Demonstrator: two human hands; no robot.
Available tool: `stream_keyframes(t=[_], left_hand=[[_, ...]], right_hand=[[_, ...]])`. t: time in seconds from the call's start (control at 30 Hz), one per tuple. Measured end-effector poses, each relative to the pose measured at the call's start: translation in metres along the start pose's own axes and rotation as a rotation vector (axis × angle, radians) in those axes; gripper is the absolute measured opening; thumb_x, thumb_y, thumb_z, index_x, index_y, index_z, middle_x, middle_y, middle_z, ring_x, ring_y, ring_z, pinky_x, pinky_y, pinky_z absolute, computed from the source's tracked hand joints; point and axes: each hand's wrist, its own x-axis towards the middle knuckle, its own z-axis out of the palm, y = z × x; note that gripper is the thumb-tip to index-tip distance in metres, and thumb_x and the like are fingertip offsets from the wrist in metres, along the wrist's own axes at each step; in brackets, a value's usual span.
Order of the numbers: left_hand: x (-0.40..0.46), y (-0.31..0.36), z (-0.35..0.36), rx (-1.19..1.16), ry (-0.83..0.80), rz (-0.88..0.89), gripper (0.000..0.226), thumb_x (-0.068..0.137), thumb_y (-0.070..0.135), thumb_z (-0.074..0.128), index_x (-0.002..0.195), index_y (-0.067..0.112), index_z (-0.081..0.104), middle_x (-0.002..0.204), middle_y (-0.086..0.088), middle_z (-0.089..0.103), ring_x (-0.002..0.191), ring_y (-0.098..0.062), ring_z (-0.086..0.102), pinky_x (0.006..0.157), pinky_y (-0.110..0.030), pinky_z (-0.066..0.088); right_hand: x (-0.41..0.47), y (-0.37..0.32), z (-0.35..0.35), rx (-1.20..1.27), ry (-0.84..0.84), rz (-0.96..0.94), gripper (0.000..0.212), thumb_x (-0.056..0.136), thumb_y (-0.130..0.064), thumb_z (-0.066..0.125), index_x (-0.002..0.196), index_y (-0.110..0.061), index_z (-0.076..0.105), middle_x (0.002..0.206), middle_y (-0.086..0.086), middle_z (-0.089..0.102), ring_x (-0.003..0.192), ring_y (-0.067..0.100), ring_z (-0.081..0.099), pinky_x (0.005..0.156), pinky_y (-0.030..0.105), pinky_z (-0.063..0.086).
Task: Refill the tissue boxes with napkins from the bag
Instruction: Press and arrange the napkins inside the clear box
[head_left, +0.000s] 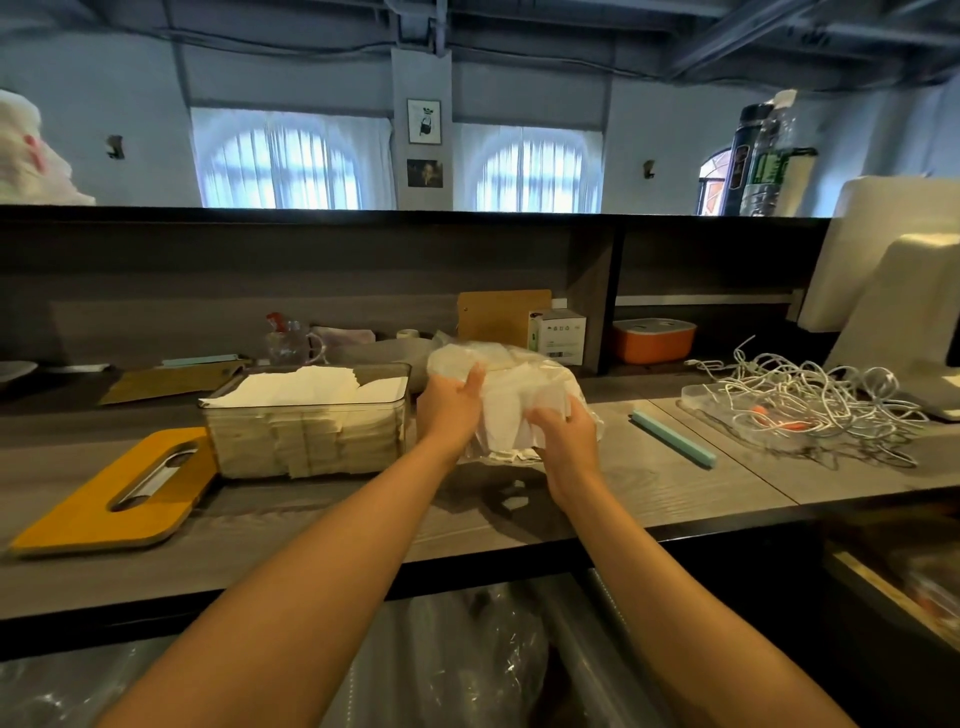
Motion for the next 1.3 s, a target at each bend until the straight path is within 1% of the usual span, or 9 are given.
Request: stream_keyframes(t=[0.1,0.2,0.37,0.47,0.53,0.83,1.03,1.17,1.3], left_hand=[[-0.006,-0.005,-0.006,0.043,-0.256,0.095,0.046,0.095,0.053,0.053,0.08,0.011,0.061,0.076,-0.003,0.059,0.074,-0.018,0.055,0.058,-0.026,0.037],[-0.004,-0.01,-0.013,-0.023,-0.485,0.028,0.034,0.089,0.043,0.068,0.1,0.011,0.068,0.093,-0.003,0.067,0.086,-0.018,0.063,0.071,-0.027,0.049],[-0.008,0.0,-0.014,-0.127,-0.618,-0.256,0.089,0.054,0.045,0.085,0.131,0.011,0.058,0.124,-0.006,0.065,0.115,-0.025,0.062,0.102,-0.043,0.051],[-0.017,0.008,-0.008,-0.148,-0.663,-0.317,0.04,0.088,0.031,0.065,0.122,0.015,0.051,0.108,-0.002,0.061,0.098,-0.018,0.06,0.08,-0.033,0.053],[-0.025,0.009,-0.001,-0.211,-0.629,-0.345,0.025,0.097,0.034,0.057,0.116,0.02,0.052,0.098,0.0,0.061,0.087,-0.015,0.059,0.073,-0.03,0.049],[-0.02,-0.007,0.008,-0.458,-0.359,-0.302,0.044,0.096,0.037,0.06,0.132,0.011,0.056,0.116,-0.009,0.067,0.107,-0.026,0.064,0.092,-0.039,0.054],[-0.032,0.004,0.005,-0.345,-0.532,-0.302,0.044,0.097,0.045,0.055,0.131,0.017,0.056,0.107,0.006,0.06,0.098,-0.014,0.056,0.083,-0.028,0.042],[-0.031,0.004,0.007,-0.402,-0.419,-0.316,0.043,0.098,0.037,0.058,0.131,0.01,0.056,0.107,-0.002,0.066,0.093,-0.018,0.062,0.072,-0.029,0.05],[-0.023,-0.005,0.008,-0.584,-0.159,-0.258,0.045,0.098,0.041,0.055,0.131,0.011,0.056,0.118,-0.008,0.067,0.104,-0.026,0.066,0.091,-0.041,0.055]], right_hand=[[0.005,0.003,-0.002,0.116,0.033,0.079,0.042,0.085,-0.005,0.065,0.125,-0.015,0.056,0.111,0.002,0.064,0.106,0.019,0.061,0.09,0.037,0.054],[0.008,0.006,-0.004,0.145,0.09,0.124,0.047,0.077,-0.011,0.073,0.123,-0.011,0.06,0.114,0.008,0.065,0.107,0.027,0.063,0.093,0.047,0.055],[0.007,0.004,-0.002,0.14,0.117,0.182,0.05,0.085,-0.033,0.07,0.131,-0.018,0.057,0.127,0.009,0.061,0.115,0.028,0.059,0.101,0.049,0.05],[0.004,0.001,0.005,0.158,0.039,0.22,0.037,0.096,-0.048,0.052,0.122,-0.022,0.057,0.125,0.009,0.062,0.115,0.028,0.06,0.104,0.049,0.046],[0.0,0.0,0.009,0.068,0.023,0.198,0.04,0.099,-0.049,0.045,0.125,-0.02,0.055,0.125,0.011,0.061,0.114,0.027,0.06,0.105,0.048,0.045],[-0.003,-0.005,0.008,0.164,0.031,0.247,0.041,0.099,-0.054,0.039,0.113,-0.022,0.061,0.111,0.004,0.069,0.102,0.023,0.066,0.098,0.045,0.051],[0.009,0.019,0.007,0.005,0.001,0.111,0.088,0.069,-0.073,0.045,0.142,-0.023,0.05,0.139,0.003,0.055,0.128,0.022,0.052,0.111,0.048,0.039],[-0.002,-0.001,0.01,0.105,-0.017,0.142,0.071,0.085,-0.065,0.05,0.14,-0.019,0.05,0.136,0.002,0.056,0.126,0.02,0.053,0.111,0.046,0.04],[-0.007,-0.004,0.011,-0.045,-0.126,0.106,0.039,0.102,-0.039,0.043,0.134,-0.019,0.048,0.143,0.003,0.047,0.127,0.016,0.046,0.108,0.036,0.038]])
